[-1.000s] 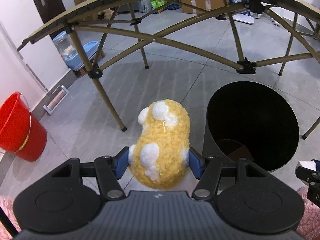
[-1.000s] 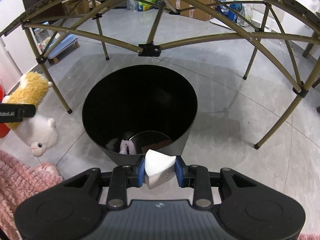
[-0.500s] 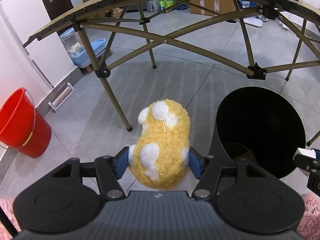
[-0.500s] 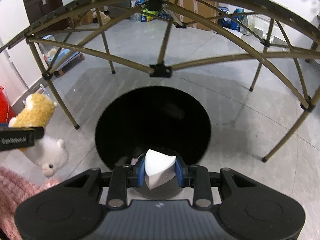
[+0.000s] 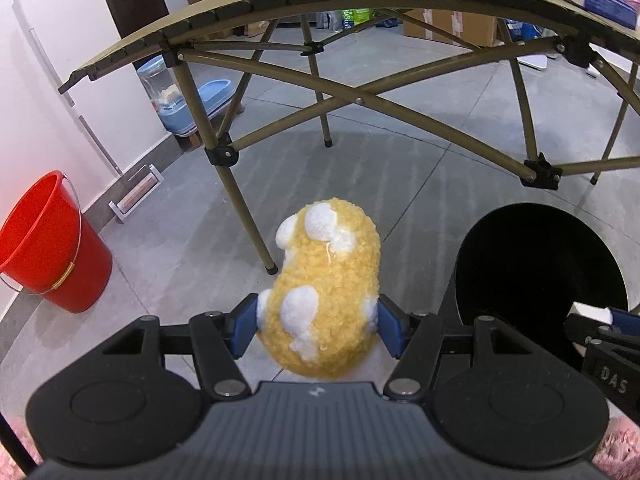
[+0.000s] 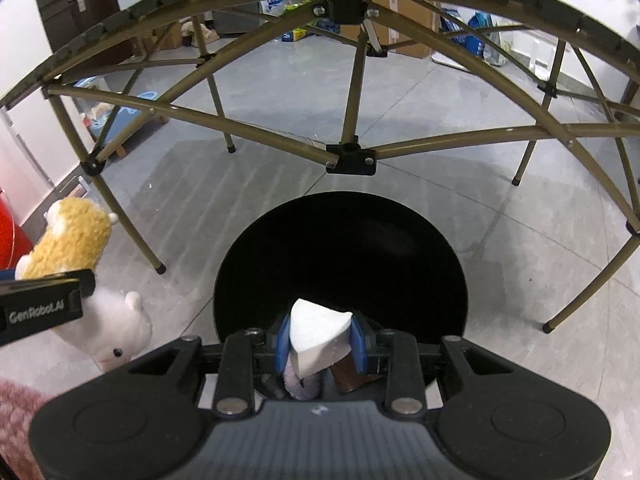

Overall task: Collect trash
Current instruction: 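Lower the right tool into the bin and release the foam wedge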

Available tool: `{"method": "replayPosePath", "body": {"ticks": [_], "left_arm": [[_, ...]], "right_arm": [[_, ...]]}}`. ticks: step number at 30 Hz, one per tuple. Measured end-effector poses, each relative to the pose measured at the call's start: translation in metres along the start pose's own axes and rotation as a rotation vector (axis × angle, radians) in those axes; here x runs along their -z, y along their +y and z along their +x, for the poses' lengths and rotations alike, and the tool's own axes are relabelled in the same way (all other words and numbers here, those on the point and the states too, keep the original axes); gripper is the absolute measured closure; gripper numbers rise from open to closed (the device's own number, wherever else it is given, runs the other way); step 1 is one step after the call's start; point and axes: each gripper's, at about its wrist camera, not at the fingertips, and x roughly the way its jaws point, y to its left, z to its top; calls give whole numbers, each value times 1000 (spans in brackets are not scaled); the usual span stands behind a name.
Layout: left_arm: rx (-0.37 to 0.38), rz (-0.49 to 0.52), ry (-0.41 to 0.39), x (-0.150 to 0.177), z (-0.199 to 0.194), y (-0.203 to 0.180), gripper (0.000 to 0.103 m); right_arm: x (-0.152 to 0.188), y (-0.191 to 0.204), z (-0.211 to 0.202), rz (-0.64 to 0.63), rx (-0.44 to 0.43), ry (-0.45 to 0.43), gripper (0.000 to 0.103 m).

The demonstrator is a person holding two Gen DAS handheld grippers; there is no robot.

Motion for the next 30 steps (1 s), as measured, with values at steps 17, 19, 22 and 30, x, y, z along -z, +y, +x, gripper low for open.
{"method": "replayPosePath", "body": {"ticks": [17,19,22,30], "left_arm": [[-25,-67,8,-17,16,8,41],[-32,-71,2,-20,17,8,41],[-31,-76,1,-21,18,9,41],[-29,-75,6,-20,18,12,41]], "right_arm": [[-22,-5,49,107,63,99,73],[-22,-5,53,104,66,107,73],[-21,-2,54,101,66,117,73],[-21,-1,57,83,62,123,73]]}}
